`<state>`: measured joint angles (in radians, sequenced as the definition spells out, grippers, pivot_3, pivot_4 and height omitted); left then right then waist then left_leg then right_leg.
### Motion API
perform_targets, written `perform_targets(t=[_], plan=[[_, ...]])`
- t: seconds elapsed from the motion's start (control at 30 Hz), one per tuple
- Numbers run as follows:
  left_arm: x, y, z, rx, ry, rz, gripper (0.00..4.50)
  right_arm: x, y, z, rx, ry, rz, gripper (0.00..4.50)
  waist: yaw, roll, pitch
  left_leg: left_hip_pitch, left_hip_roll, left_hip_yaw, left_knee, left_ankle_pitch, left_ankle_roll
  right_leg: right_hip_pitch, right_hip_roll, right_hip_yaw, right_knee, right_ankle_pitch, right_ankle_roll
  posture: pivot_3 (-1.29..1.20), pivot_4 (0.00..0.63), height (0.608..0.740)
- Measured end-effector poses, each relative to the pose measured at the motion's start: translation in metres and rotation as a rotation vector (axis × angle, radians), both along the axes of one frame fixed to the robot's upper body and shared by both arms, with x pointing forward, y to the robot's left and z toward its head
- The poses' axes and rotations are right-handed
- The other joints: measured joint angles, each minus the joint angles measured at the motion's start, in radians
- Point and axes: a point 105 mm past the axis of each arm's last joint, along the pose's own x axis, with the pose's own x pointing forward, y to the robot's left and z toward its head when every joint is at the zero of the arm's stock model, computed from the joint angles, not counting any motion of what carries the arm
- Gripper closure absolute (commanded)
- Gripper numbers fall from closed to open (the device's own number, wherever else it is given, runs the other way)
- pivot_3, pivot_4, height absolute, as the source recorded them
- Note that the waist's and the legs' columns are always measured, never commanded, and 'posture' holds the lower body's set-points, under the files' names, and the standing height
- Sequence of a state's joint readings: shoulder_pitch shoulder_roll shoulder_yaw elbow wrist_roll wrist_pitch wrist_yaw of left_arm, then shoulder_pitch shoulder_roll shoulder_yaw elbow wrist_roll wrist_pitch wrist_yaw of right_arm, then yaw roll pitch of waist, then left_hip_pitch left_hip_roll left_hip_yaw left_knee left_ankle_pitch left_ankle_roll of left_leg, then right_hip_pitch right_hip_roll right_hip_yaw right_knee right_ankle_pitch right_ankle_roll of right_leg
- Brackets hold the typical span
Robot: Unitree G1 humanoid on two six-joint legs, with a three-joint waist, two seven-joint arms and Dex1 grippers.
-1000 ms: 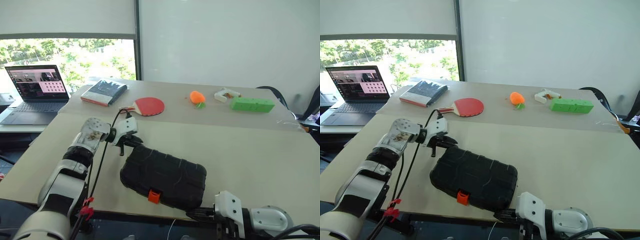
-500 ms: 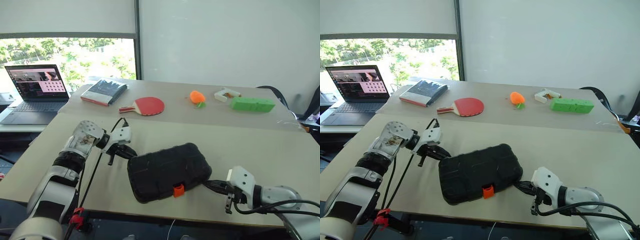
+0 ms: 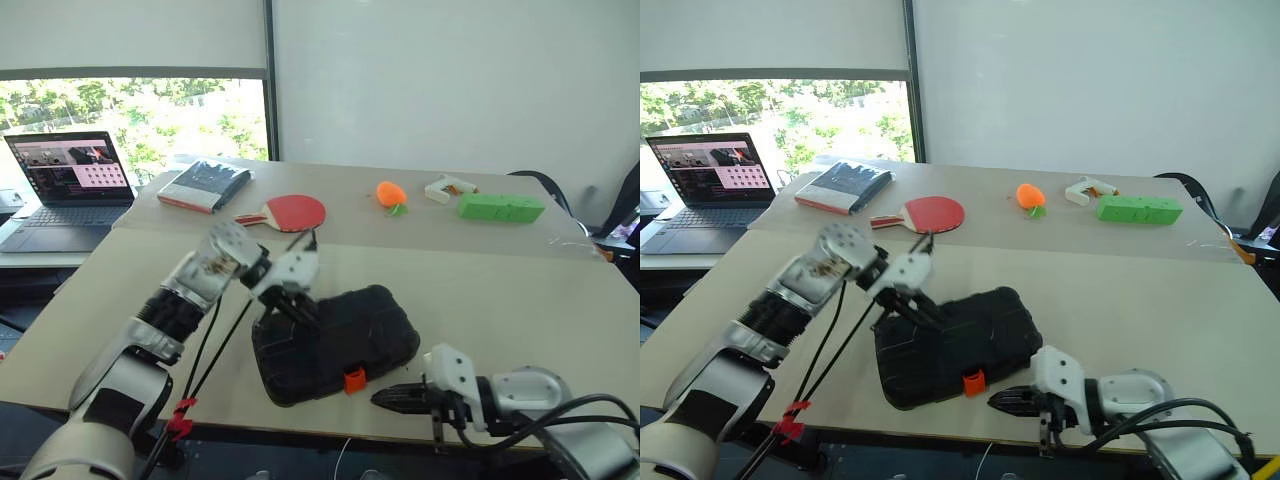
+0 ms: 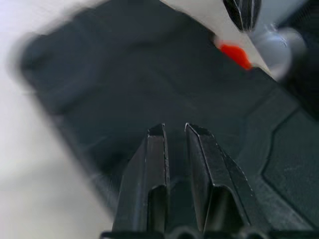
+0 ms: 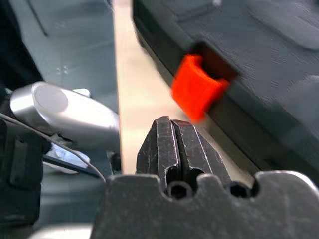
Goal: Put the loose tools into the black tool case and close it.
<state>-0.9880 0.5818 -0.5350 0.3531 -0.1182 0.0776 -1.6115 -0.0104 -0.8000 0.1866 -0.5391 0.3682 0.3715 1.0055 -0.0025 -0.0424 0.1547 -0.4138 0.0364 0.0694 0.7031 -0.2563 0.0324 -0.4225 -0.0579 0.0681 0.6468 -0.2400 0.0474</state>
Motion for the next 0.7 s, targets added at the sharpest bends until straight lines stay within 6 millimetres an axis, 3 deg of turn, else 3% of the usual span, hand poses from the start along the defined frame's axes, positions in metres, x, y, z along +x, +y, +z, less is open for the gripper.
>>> perform_targets(t=[0.13, 0.3, 0.7], plan=[[0.001, -0.005, -0.006, 0.032, -0.121, -0.101, 3.79, 0.008, 0.013, 0.0, 0.007, -0.023, 0.014, 4.5, 0.004, 0.001, -0.005, 0.006, -0.001, 0.001, 0.0, 0.0, 0.0, 0.006, -0.001, 0.0, 0.0, 0.0, 0.0, 0.0, 0.15, 0.736], [0.003, -0.006, -0.009, 0.027, -0.116, -0.092, 3.79, 0.016, 0.02, -0.004, 0.005, -0.033, -0.004, 4.5, 0.008, 0.002, -0.006, 0.015, -0.001, 0.001, 0.0, 0.0, 0.0, 0.016, -0.001, 0.0, -0.001, -0.001, 0.0, 0.0, 0.15, 0.736], [0.004, -0.005, -0.011, 0.016, -0.052, -0.027, 3.79, 0.023, 0.022, -0.014, -0.046, -0.136, 0.007, 4.5, 0.002, 0.001, -0.01, 0.018, -0.001, -0.001, 0.0, 0.0, 0.0, 0.019, 0.0, 0.0, -0.001, -0.001, 0.0, 0.0, 0.15, 0.736]])
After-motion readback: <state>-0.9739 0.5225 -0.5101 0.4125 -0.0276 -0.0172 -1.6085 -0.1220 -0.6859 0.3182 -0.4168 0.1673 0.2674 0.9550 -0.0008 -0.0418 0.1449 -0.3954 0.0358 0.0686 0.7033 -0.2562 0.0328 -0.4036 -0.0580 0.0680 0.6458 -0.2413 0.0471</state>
